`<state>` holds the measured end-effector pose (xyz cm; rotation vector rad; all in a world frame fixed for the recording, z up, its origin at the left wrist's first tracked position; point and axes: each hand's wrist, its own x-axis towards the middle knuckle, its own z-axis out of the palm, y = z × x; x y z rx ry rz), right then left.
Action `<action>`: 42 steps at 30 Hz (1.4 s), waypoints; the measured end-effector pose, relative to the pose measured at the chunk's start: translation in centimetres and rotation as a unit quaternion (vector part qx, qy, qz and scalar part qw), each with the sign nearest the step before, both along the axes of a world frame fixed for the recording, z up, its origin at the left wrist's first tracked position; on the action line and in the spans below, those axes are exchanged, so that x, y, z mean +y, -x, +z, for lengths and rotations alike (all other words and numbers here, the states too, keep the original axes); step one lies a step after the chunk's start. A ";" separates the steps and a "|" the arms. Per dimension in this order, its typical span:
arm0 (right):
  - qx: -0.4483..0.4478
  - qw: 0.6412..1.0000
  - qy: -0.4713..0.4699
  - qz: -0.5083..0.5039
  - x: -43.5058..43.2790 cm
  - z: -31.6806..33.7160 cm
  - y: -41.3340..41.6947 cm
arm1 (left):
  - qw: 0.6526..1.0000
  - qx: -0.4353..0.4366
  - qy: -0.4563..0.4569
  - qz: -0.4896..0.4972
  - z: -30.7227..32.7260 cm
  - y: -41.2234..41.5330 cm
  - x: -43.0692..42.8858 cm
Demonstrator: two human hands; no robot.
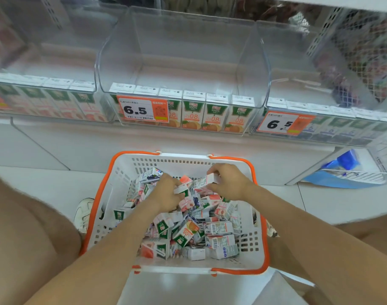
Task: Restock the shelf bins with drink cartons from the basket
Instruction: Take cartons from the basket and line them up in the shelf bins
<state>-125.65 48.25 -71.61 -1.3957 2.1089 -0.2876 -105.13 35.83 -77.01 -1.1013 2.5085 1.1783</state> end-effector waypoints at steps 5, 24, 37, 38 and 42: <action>0.003 0.996 0.091 0.014 -0.7 5.5 -2.0 | 0.994 0.070 -0.074 0.038 5.9 -1.9 -2.5; 0.009 0.942 0.336 0.015 -7.6 22.1 -14.6 | 0.964 0.234 0.069 0.109 26.2 -14.7 -9.3; 0.072 0.885 0.450 0.095 -27.9 26.4 -24.5 | 0.864 0.119 0.366 0.324 28.1 -21.7 -20.4; 0.081 0.886 0.446 0.096 -29.8 25.9 -25.0 | 0.869 0.096 0.357 0.328 27.8 -22.2 -21.0; 0.101 0.900 0.414 0.089 -36.1 23.9 -27.1 | 0.901 0.059 0.313 0.294 26.8 -23.5 -22.8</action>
